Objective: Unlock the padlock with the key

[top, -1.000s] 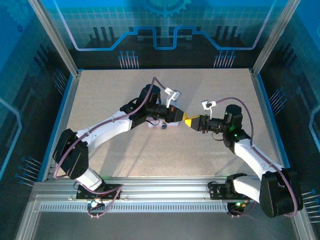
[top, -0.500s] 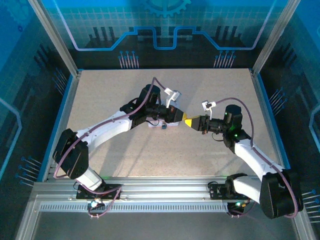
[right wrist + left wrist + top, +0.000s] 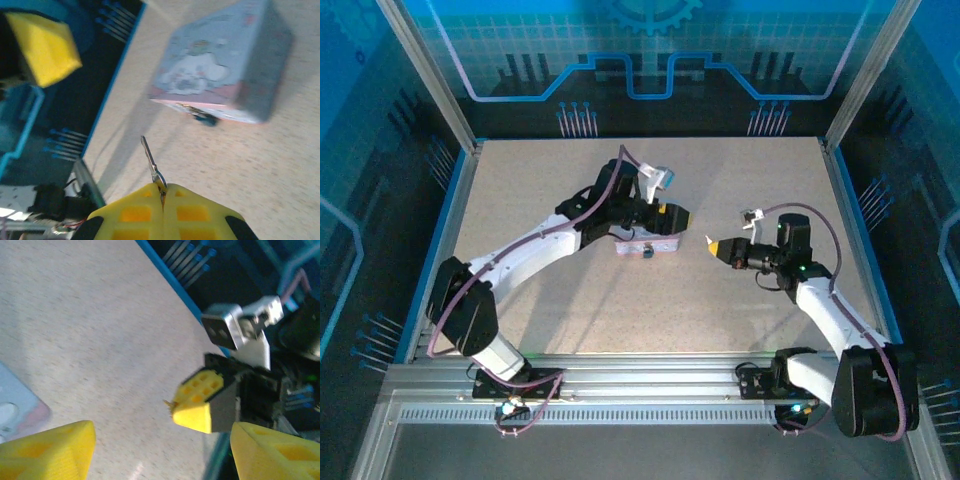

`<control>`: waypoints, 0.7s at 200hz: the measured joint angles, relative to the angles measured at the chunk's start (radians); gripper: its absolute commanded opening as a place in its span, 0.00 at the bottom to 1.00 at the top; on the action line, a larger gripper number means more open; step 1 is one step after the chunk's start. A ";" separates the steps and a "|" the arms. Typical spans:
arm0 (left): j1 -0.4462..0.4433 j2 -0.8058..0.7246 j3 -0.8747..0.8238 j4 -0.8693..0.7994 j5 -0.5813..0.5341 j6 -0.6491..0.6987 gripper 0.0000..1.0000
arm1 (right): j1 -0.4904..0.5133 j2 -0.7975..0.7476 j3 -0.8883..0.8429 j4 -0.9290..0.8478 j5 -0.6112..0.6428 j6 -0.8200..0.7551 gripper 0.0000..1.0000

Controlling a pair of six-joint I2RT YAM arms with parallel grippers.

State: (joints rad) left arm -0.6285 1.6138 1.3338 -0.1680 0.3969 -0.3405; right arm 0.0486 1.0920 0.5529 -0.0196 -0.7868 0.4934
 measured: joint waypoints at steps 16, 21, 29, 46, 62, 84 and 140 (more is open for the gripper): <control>0.003 0.055 0.074 -0.037 -0.077 0.008 0.75 | -0.022 0.000 0.006 -0.086 0.058 -0.027 0.00; 0.004 0.074 0.097 -0.050 -0.098 0.008 0.75 | -0.026 -0.001 0.010 -0.110 0.075 -0.033 0.00; 0.005 0.111 0.136 -0.075 -0.136 0.010 0.76 | -0.031 -0.004 0.014 -0.148 0.106 -0.044 0.00; 0.015 0.196 0.218 -0.129 -0.204 0.008 0.76 | -0.033 -0.015 0.025 -0.222 0.167 -0.065 0.00; 0.030 0.258 0.260 -0.170 -0.264 0.002 0.78 | -0.035 -0.026 0.030 -0.273 0.211 -0.080 0.00; 0.056 0.295 0.262 -0.233 -0.344 -0.020 0.81 | -0.038 -0.036 0.030 -0.321 0.257 -0.098 0.00; 0.142 0.296 0.206 -0.276 -0.420 -0.073 0.83 | -0.043 -0.025 0.031 -0.358 0.297 -0.121 0.00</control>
State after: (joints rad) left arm -0.4870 1.9102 1.5402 -0.4442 -0.0231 -0.4133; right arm 0.0059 1.0672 0.5835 -0.3779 -0.4896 0.3721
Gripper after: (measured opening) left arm 0.833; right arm 0.050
